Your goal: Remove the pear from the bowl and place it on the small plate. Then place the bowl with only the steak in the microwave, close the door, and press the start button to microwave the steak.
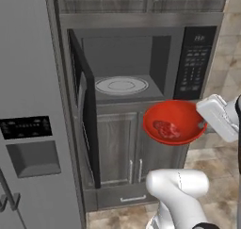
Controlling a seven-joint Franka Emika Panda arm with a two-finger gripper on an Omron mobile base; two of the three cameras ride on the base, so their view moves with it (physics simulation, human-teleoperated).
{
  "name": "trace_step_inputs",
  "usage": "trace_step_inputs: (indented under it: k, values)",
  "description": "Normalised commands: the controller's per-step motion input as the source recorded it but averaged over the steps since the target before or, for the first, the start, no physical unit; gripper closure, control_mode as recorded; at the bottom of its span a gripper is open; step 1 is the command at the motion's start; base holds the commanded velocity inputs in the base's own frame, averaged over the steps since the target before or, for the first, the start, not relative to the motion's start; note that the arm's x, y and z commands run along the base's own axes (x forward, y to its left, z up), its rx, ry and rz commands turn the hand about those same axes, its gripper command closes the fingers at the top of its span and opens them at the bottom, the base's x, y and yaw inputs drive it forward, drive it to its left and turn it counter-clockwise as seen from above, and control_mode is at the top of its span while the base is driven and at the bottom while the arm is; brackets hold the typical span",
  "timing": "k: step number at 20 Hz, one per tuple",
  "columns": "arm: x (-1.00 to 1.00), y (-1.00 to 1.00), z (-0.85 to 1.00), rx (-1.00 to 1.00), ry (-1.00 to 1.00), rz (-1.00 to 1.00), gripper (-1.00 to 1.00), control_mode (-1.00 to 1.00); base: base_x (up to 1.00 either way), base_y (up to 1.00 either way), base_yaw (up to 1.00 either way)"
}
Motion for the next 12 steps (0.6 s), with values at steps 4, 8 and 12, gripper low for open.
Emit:
trace_step_inputs:
  k: [4, 8, 12]
  values:
    - [0.00, 0.00, 0.00, 0.00, 0.00, 0.00, 1.00, 1.00, 0.37, 0.02, 0.17]
    - [0.00, 0.00, 0.00, 0.00, 0.00, 0.00, 1.00, 1.00, 0.28, 0.00, 0.05]
    - [0.00, 0.00, 0.00, 0.00, 0.00, 0.00, 1.00, 1.00, 0.14, 0.00, 0.06]
